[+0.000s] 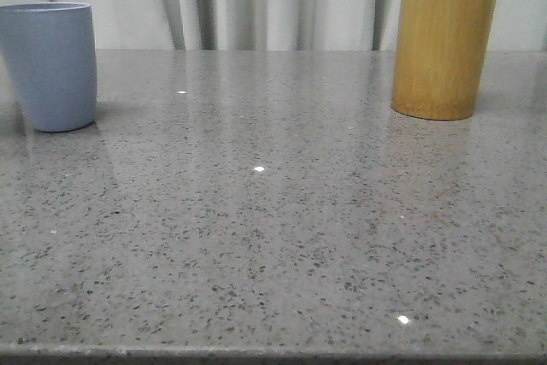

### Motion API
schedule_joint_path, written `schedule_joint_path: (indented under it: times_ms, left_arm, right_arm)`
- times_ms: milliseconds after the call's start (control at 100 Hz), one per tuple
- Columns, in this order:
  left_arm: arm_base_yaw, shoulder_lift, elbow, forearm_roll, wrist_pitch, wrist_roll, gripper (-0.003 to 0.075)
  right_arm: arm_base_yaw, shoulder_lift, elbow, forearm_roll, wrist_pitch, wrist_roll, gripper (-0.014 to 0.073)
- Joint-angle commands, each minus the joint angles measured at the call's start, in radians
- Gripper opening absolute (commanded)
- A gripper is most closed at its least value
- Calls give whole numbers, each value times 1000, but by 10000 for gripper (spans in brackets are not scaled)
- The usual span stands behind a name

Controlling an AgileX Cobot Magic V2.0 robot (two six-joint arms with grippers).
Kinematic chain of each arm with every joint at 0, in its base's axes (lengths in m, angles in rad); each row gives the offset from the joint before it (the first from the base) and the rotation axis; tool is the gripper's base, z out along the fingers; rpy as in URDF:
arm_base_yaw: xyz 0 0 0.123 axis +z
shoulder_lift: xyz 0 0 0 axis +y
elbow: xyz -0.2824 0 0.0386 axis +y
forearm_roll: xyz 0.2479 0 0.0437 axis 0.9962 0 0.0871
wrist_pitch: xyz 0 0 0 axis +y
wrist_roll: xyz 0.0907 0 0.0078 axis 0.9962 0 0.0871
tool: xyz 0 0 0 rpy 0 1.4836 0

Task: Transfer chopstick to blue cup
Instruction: 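Grasp the light blue cup rim with the left gripper and lift, then carry the blue cup toward the bamboo cup and set it down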

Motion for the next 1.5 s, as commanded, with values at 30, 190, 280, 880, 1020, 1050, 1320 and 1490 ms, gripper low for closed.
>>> schedule_joint_path:
  times_ms: [30, 190, 280, 880, 1020, 1050, 1320, 1490]
  left_arm:
    - [4, 34, -52, -13, -58, 1, 579]
    - [4, 100, -54, -13, -59, 1, 579]
    - [4, 121, -54, -13, -72, 1, 579]
    - [-63, 129, -59, -33, -103, 1, -19]
    - [-89, 129, -104, -49, -62, 1, -19]
    - [-99, 129, -120, -51, -52, 1, -19]
    - [-236, 154, -243, -36, -51, 1, -19]
    - [-306, 237, -341, -13, -1, 1, -19]
  right_arm:
    - [-3, 13, -31, 4, -86, -4, 622]
    - [-3, 13, -31, 4, -86, -4, 622]
    - [-3, 13, -31, 4, -86, -4, 622]
    - [-3, 13, -31, 4, -84, -4, 622]
    - [-3, 13, -31, 4, -76, -4, 622]
    - [-3, 13, -31, 4, -75, -4, 622]
    - [-3, 13, -31, 4, -76, -4, 622]
    - [-3, 13, -31, 4, -80, -4, 622]
